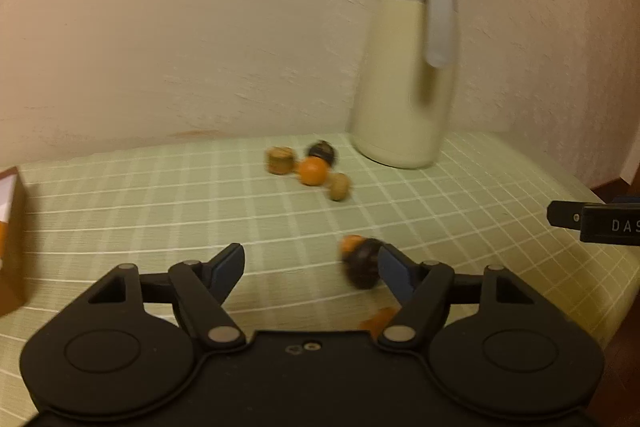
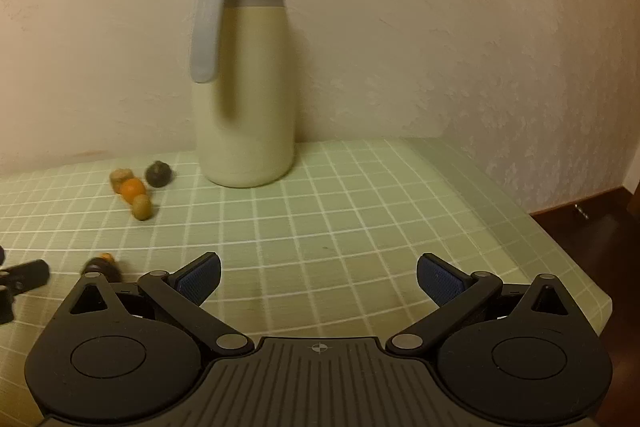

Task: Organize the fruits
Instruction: 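Move the left tool back to the fruit and grasp the brown chestnut, then lift the chestnut with the left tool while the right tool grasps a small cake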

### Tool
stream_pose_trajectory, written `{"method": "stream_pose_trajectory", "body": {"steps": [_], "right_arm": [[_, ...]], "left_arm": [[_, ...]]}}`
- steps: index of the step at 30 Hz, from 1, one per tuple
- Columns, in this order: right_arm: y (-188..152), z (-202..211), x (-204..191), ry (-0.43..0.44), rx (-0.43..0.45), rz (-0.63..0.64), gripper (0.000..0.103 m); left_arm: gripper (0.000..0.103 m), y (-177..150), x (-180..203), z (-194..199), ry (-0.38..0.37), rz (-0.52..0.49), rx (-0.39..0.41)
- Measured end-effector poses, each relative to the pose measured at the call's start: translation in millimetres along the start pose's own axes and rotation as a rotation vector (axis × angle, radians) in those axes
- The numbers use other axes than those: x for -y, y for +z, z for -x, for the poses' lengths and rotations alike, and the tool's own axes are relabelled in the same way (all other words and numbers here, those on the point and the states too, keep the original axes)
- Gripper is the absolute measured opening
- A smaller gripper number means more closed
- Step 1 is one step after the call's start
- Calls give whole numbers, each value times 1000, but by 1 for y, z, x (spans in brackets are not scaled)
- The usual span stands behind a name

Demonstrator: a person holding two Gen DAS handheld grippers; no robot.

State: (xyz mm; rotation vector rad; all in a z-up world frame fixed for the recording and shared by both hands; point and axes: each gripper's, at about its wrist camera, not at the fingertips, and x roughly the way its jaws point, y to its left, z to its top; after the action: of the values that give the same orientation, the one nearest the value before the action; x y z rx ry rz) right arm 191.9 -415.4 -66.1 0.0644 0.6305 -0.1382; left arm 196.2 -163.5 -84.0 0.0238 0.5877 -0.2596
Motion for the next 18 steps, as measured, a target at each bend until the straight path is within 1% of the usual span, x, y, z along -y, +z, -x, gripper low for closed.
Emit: {"method": "stream_pose_trajectory", "body": {"steps": [2,4,5,7,9,11,13,14,15,18], "right_arm": [[-1,-3,8,7,3,-1,103],[-3,-3,16,8,9,4,103],[-3,-4,19,9,9,4,103],[-5,-5,25,7,5,3,103],[-6,-6,29,9,4,-1,103],[-5,-6,32,15,3,-1,103],[-3,-8,33,22,5,4,103],[-3,-8,33,25,6,6,103],[-3,-9,34,28,7,7,103],[-2,-11,35,32,6,-3,103]], "left_arm": [[59,0,10,-7,-9,4,-6],[56,0,19,-16,9,7,-18],[52,-1,22,-21,14,14,-25],[52,-1,24,-31,12,32,-46],[46,-2,26,-38,1,44,-63],[45,-2,28,-42,5,36,-69],[39,-3,29,-48,6,37,-84],[28,-5,29,-51,7,38,-96],[26,-6,29,-53,8,36,-104],[26,-8,28,-51,12,41,-90]]}}
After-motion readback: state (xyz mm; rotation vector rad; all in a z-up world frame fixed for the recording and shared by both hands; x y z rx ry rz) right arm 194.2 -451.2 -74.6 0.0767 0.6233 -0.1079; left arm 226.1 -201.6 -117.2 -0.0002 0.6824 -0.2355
